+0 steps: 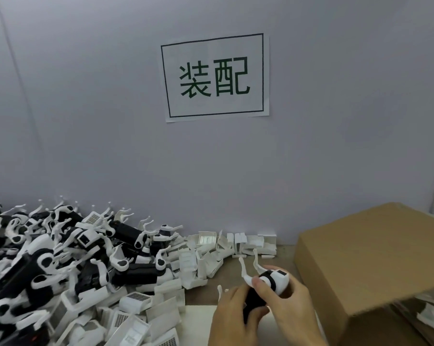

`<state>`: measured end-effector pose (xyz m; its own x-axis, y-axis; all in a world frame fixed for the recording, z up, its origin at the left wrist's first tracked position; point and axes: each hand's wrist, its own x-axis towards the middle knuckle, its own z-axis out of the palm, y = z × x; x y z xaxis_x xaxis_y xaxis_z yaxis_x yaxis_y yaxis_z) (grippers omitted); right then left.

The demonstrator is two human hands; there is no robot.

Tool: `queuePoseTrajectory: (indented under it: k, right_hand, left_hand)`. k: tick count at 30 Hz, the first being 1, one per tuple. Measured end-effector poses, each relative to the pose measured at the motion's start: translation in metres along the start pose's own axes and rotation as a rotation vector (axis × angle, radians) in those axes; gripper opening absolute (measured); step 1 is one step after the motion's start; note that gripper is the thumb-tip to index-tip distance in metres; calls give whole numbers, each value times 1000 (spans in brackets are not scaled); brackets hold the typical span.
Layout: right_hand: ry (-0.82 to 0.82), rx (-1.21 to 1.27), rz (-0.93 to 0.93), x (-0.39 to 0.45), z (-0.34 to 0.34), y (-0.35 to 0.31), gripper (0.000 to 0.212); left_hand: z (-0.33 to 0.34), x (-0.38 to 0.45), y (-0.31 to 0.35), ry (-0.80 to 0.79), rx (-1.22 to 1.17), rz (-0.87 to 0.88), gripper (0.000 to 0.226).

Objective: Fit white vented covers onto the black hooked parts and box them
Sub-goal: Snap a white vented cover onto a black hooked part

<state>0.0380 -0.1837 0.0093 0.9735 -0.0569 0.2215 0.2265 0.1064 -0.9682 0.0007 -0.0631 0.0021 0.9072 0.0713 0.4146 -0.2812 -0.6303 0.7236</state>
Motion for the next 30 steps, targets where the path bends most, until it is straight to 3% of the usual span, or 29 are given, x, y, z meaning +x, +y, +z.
queuePoseTrajectory:
  k: [5, 8, 10, 12, 14, 17, 21, 24, 27, 30]
  right_hand:
    - [-126, 12, 11, -4, 1, 0, 46]
    - [-145, -61, 83, -6, 3, 0, 20]
    - [-204, -195, 155, -5, 6, 5, 25]
    - [-290, -309, 176, -5, 9, 8, 23]
    - [-315, -325, 165, -3, 9, 10, 20]
    - [-299, -170, 230, -4, 9, 8, 32]
    - [-226, 4, 311, -1, 9, 8, 51]
    - [-204, 2, 339, 0, 8, 9, 38]
    - [-294, 38, 398, -2, 10, 6, 31]
    - [-424, 106, 425, -8, 14, 0, 43]
  left_hand:
    - [-1, 1, 4, 158, -187, -138, 9]
    - [-7, 7, 6, 316, -492, -380, 25]
    - [-17, 10, 6, 312, -846, -631, 32]
    - [-25, 10, 1, 273, -1096, -758, 49]
    - [-27, 9, -2, 229, -1122, -724, 60]
    - [-23, 9, -4, 235, -966, -646, 68]
    - [-18, 12, -10, 288, -1024, -674, 39]
    - [-20, 14, -12, 341, -1167, -649, 39]
    - [-23, 12, -8, 333, -1276, -583, 46]
    - [-24, 10, -6, 280, -1270, -554, 43]
